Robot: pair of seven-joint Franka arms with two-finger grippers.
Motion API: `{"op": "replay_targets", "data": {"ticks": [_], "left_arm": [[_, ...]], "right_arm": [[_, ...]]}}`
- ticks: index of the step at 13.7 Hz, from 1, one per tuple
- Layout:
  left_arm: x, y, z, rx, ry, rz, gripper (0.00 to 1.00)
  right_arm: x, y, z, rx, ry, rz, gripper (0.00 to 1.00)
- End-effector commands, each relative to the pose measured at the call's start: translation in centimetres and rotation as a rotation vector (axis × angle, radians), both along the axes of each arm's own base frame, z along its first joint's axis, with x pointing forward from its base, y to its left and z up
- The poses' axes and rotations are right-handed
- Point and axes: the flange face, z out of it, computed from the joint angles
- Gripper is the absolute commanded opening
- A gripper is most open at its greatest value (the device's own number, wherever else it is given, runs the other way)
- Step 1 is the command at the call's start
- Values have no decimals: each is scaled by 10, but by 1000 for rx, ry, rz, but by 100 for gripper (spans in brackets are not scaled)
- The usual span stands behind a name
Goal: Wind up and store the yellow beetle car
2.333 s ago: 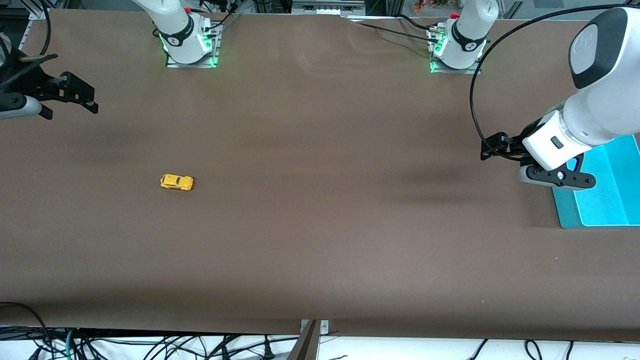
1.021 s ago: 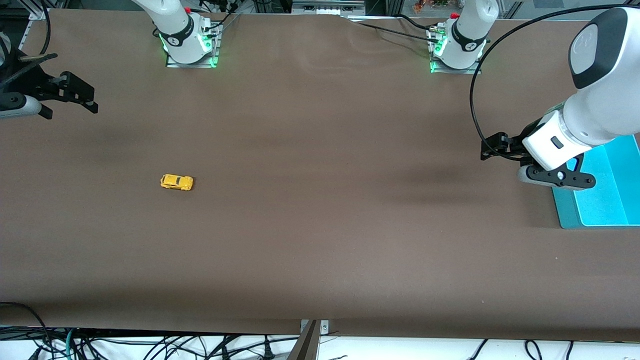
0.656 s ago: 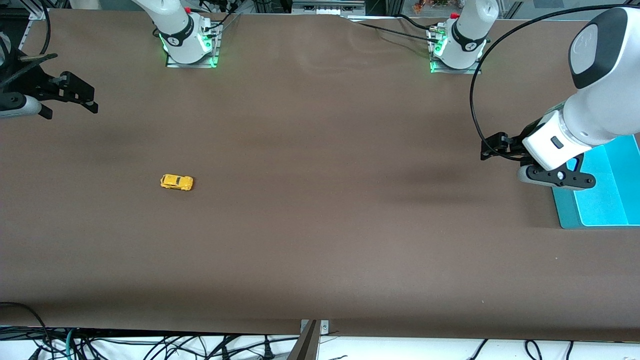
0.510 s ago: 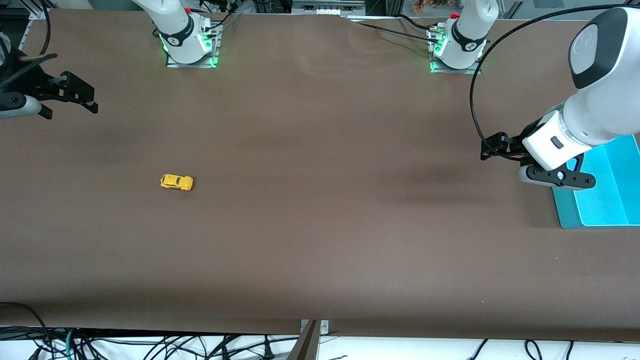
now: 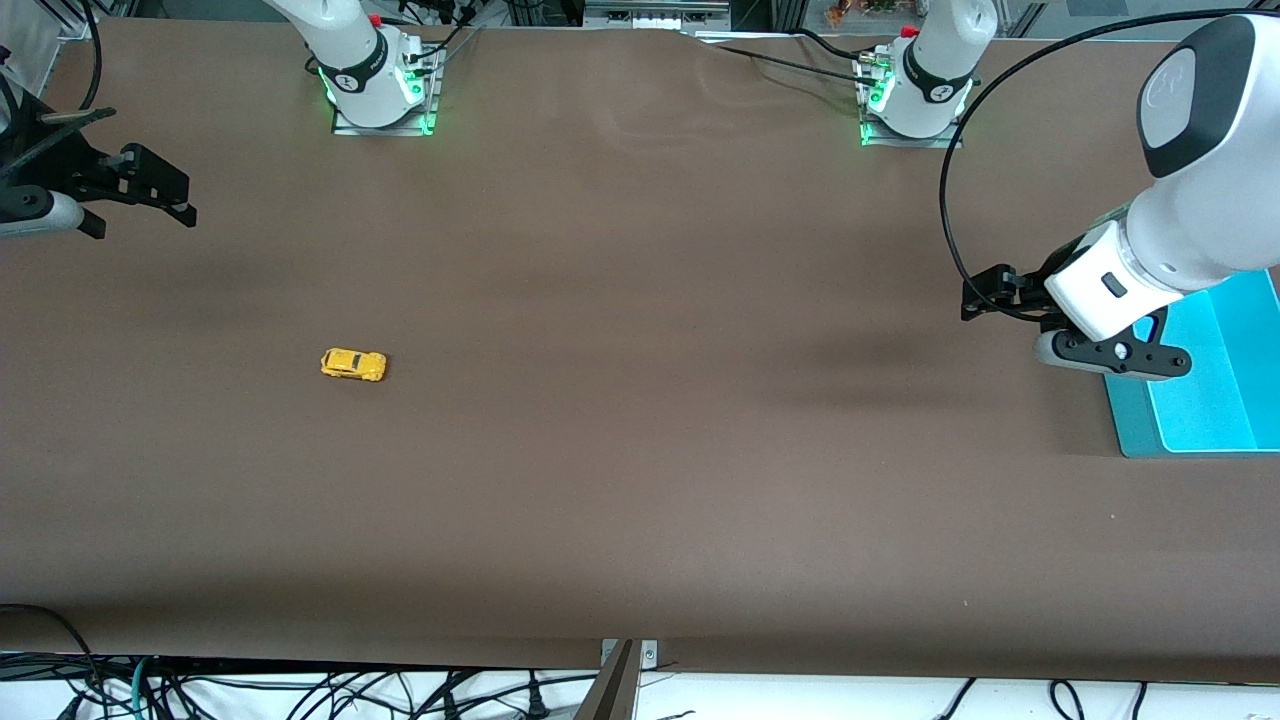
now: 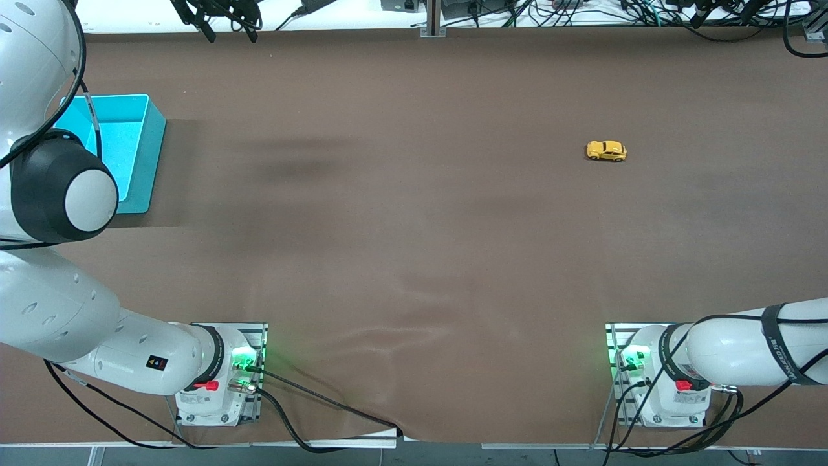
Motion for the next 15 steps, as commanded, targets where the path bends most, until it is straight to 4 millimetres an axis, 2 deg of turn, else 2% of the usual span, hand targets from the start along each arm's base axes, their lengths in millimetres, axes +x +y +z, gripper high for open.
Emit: {"op": "replay_targets", "data": {"ticks": [1,4,6,8,11,15], "left_arm": [[4,-1,4,-29,1,9,100],[4,-1,4,-29,1,9,100],[4,-2,4,-29,1,7,100],[4,-1,4,-29,1,9,100],[4,-2,4,-29,1,7,100],[4,-2,4,-29,1,7,100]], "right_arm": [[0,2,2,-12,6,-2,100],[1,3,-4,-7,17,2,100],[8,6,-35,-8,62,52,100],[17,9,-82,3,81,150,100],[19,10,-157,15,62,321,100],[36,14,-238,76,46,695,100]]}}
